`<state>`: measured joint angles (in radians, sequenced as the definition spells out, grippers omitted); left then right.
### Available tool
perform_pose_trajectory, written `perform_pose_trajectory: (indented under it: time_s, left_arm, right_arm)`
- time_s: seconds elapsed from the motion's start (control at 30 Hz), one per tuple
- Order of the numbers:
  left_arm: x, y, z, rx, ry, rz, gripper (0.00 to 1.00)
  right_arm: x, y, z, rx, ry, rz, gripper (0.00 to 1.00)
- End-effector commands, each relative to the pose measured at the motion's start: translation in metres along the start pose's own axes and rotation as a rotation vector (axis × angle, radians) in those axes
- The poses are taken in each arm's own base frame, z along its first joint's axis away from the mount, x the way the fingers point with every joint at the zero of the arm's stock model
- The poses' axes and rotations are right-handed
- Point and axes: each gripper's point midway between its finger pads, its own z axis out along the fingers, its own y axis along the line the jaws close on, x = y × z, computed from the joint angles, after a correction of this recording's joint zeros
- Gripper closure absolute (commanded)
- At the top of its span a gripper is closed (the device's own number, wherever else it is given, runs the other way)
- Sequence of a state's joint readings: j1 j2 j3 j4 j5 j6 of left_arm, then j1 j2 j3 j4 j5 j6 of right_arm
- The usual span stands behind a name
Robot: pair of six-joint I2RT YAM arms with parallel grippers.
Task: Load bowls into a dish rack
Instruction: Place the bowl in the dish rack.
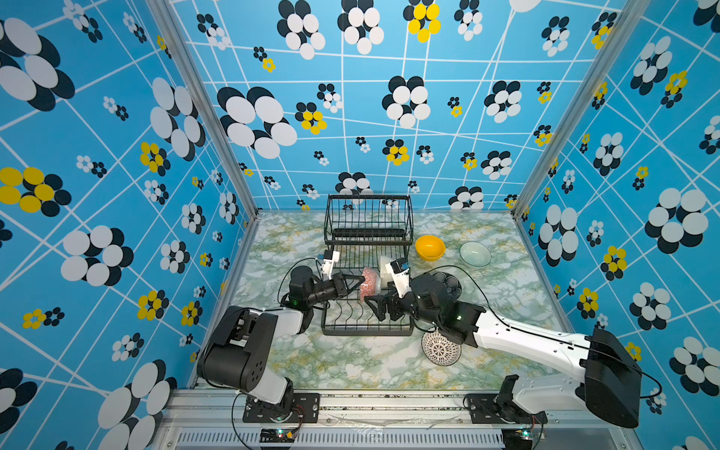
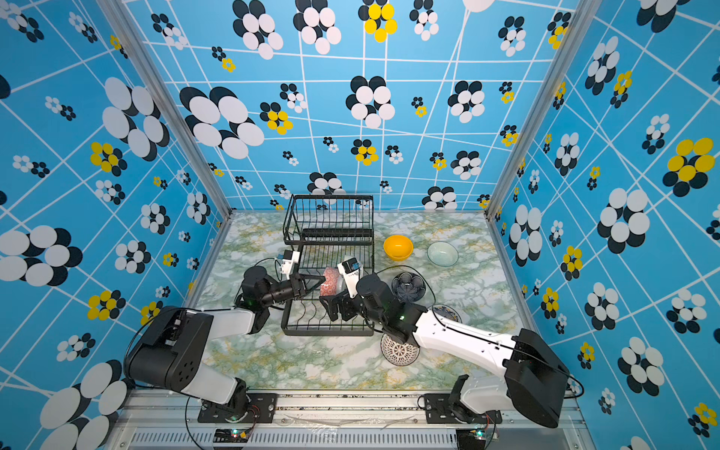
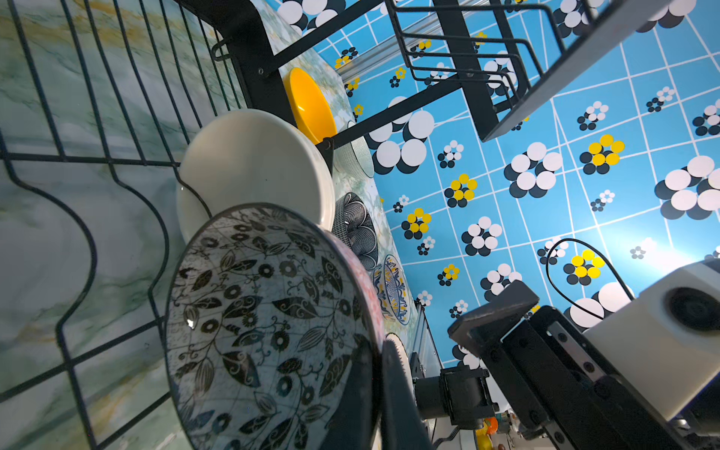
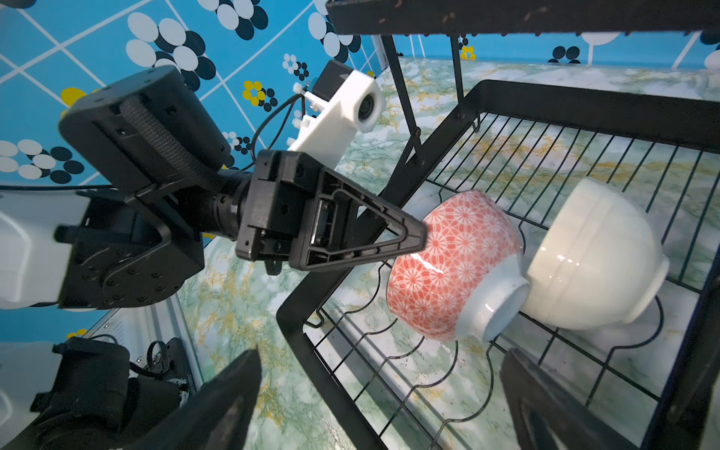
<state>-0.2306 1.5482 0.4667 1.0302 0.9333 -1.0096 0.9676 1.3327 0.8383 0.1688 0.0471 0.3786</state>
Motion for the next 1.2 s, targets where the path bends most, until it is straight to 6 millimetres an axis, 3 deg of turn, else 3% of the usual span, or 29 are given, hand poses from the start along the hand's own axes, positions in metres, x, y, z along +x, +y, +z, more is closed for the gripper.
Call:
perform_pose_trajectory:
  time_s: [0.0, 0.77, 1.17]
  left_arm:
    - [-0.024, -0.012, 0.002, 0.040, -0.052, 0.089, 1.00]
    - [-0.029, 0.002, -0.013, -0.052, -0.046, 0.125, 1.00]
    - [-0.052, 0.005, -0.007, -0.018, -0.144, 0.114, 1.00]
  right_arm:
    - [0.000, 0.003, 0.003, -0.007, -0.004, -0.013, 0.01]
    - [-0.006, 0.017, 0.009, -0.039, -0.006, -0.023, 0.01]
    - [-0.003, 0.019, 0.009, -0.039, 0.001, -0.028, 0.01]
